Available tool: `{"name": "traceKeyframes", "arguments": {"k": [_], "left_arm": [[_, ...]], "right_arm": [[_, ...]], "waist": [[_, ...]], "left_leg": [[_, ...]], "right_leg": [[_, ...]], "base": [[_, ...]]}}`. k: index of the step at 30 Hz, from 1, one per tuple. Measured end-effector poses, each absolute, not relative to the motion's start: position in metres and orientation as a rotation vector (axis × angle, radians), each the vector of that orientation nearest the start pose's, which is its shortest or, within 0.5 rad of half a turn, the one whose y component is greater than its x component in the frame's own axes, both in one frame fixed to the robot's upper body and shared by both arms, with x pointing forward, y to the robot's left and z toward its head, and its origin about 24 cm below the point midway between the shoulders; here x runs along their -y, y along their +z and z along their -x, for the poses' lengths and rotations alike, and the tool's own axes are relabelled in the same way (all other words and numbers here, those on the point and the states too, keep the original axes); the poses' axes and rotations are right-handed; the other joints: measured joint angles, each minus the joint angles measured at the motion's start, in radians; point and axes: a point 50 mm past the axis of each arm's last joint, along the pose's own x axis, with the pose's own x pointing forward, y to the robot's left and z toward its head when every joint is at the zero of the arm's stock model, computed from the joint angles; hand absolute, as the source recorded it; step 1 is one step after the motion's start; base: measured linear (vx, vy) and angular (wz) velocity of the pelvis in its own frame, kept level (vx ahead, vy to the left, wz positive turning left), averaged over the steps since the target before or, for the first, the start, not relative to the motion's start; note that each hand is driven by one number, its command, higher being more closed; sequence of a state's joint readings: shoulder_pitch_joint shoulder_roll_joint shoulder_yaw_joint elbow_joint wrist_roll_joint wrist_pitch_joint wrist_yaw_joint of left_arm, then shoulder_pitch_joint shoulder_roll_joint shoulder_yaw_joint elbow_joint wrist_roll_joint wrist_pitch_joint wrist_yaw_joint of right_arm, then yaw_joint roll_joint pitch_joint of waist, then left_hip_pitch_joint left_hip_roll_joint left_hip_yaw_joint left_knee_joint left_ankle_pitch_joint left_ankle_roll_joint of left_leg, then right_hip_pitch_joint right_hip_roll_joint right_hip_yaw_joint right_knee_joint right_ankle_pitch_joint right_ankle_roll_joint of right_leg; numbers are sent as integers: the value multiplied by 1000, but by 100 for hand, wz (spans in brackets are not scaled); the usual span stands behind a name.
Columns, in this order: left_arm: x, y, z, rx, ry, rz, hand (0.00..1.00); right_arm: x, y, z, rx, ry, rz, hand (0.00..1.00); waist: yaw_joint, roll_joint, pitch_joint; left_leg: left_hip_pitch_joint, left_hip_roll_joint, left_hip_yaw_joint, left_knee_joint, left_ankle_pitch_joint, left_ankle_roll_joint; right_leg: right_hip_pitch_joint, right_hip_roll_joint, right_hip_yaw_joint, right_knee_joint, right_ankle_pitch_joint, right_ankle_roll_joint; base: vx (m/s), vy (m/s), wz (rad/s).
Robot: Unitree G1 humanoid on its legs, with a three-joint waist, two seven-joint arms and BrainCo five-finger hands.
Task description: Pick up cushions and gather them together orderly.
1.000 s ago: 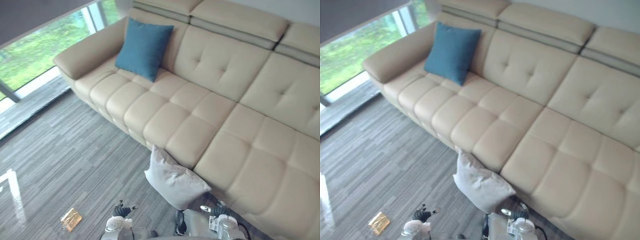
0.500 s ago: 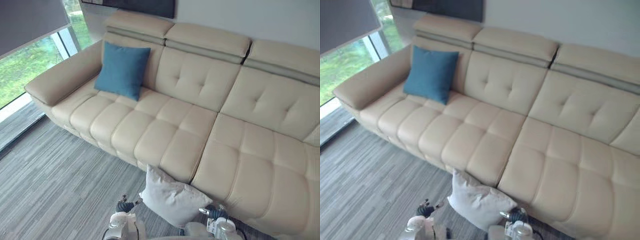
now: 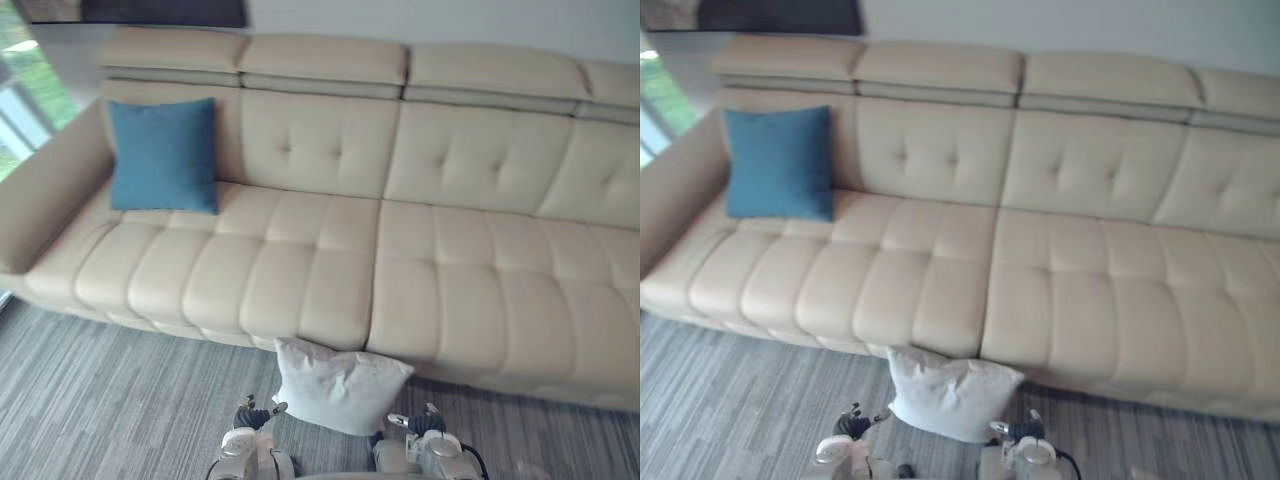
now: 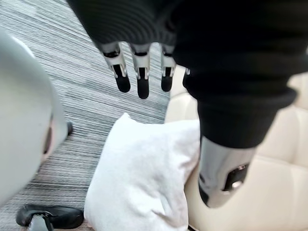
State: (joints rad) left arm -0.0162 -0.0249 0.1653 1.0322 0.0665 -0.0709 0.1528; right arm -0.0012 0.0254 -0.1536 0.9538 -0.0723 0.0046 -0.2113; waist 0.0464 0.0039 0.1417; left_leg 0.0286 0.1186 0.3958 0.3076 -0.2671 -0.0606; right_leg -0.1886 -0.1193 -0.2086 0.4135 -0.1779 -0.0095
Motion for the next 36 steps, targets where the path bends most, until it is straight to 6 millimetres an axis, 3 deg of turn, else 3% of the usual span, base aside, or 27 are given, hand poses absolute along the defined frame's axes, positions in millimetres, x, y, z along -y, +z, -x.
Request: {"name": "traceKeyframes", "arguments": {"k": [6, 10, 13, 15, 16, 21, 28, 33, 36], "left_arm": [[-158, -149, -141, -951, 242, 4, 0], [-165, -145, -148, -914, 285, 32, 0], [-165, -144, -148, -911, 292, 40, 0], [-165, -144, -149, -908, 295, 47, 0], [-165, -143, -150, -903, 293, 46, 0], [-169, -145, -146, -918, 296, 31, 0], [-162, -150, -136, -965, 276, 35, 0], [-165, -149, -139, -955, 310, 44, 0], [-172, -144, -150, -919, 352, 54, 0]], "right_arm": [[184, -146, -139, -974, -337, 71, 0], [187, -147, -136, -981, -353, 64, 0], [188, -146, -137, -975, -366, 53, 0], [189, -146, -136, -975, -373, 58, 0], [189, -146, -135, -981, -377, 62, 0], [188, -148, -129, -996, -383, 58, 0], [195, -150, -120, -1015, -425, 44, 0], [194, -150, -121, -1015, -431, 45, 0], [192, -147, -132, -986, -433, 43, 0]], "waist": [[3, 18, 4], [15, 1, 33], [15, 8, 34], [15, 10, 34], [16, 7, 31], [15, -18, 7], [12, 20, -28], [15, 1, -23], [23, -19, 13]], "left_leg": [[-20, 29, -97, -19, 32, -32], [-110, 72, -185, 210, 10, -17], [-138, 66, -255, 212, -7, -24], [-152, 60, -283, 139, -1, -20], [-140, 48, -279, 118, 0, -50], [-106, -1, -242, 52, 12, -33], [-37, -27, -249, 5, 29, -16], [-51, -38, -285, -23, 73, -19], [-138, -31, -320, 50, 73, -21]], "right_leg": [[28, 62, -20, -78, 12, -12], [56, 88, 8, -85, 9, -24], [54, 103, 58, -82, 6, -26], [46, 100, 79, -59, -2, -10], [31, 92, 96, -31, -14, 9], [41, 48, 114, -69, 12, 32], [122, 31, 99, -123, 7, 41], [128, 19, 54, -136, 7, 41], [56, 19, 38, -62, -8, 41]], "base": [[-12, -135, 8], [-17, -50, -19], [30, 96, -55], [37, 188, -42], [56, 205, -27], [132, 156, -7], [145, 43, 5], [22, -35, 28], [-108, -64, 27]]}}
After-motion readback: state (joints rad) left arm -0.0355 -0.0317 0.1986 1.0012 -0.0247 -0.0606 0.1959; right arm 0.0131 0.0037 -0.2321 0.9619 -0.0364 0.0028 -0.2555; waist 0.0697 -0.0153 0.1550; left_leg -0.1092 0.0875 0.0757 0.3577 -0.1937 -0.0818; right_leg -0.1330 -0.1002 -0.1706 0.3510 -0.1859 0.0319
